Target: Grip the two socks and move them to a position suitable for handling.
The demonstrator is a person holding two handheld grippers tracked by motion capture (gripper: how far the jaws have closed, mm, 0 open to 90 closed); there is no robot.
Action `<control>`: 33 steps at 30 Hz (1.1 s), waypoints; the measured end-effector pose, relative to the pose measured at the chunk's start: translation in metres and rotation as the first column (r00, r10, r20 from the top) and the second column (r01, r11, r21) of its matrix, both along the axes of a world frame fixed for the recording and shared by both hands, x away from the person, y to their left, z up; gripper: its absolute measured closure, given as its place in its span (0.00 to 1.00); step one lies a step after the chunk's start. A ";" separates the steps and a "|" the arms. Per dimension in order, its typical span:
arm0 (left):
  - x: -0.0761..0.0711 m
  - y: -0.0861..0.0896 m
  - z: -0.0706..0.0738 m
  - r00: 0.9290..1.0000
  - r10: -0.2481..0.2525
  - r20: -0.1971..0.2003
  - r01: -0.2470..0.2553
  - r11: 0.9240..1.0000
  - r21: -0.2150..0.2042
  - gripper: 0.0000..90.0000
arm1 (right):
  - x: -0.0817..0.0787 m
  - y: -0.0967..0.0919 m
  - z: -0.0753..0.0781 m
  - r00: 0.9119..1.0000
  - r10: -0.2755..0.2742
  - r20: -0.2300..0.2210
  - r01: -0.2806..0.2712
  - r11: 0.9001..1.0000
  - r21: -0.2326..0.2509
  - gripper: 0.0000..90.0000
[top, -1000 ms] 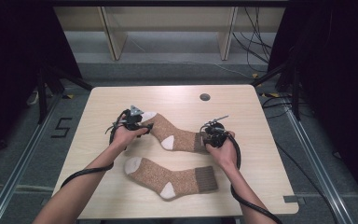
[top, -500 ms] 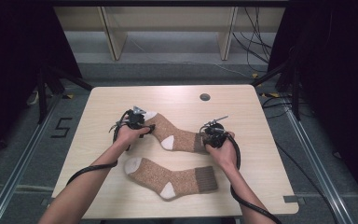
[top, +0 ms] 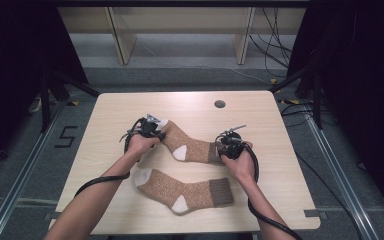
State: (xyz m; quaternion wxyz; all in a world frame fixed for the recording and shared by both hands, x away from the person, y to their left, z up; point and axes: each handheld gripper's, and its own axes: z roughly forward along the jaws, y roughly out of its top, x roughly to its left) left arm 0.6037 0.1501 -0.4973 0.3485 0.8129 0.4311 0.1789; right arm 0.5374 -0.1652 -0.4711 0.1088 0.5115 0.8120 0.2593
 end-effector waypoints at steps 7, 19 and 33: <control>-0.004 0.005 0.001 1.000 0.005 -0.007 -0.006 1.000 -0.025 0.84 | 0.002 -0.001 0.000 1.000 -0.003 0.012 0.002 1.000 0.011 0.95; -0.010 0.006 0.014 1.000 0.023 0.014 -0.022 0.997 -0.069 0.85 | 0.001 -0.006 0.007 0.999 -0.019 0.051 0.017 0.999 0.029 0.95; -0.026 0.004 0.038 0.999 -0.002 0.052 0.009 0.992 -0.124 0.85 | -0.002 -0.017 0.024 0.996 -0.032 0.086 0.027 0.998 0.055 0.95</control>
